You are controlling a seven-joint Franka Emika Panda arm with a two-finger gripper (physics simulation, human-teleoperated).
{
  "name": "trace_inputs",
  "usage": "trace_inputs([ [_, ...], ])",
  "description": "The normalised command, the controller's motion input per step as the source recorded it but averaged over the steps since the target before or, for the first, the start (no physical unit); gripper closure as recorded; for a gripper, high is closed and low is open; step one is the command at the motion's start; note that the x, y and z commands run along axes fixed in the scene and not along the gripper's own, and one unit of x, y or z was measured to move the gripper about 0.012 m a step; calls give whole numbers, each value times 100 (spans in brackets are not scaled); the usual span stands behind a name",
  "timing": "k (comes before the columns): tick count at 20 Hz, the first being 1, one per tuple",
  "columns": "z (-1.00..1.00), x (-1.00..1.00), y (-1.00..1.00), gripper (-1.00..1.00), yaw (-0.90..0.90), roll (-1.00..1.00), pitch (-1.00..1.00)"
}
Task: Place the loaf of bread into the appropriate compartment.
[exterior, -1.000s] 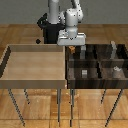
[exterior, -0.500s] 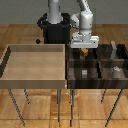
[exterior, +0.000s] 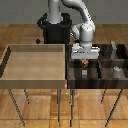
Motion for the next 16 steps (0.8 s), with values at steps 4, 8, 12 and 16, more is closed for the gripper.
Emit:
trace_inputs([
  [4, 0, 0, 0, -100, 0, 0, 0],
  [8, 0, 0, 0, -100, 0, 0, 0],
  [12, 0, 0, 0, -100, 0, 0, 0],
  [16, 0, 0, 0, -100, 0, 0, 0],
])
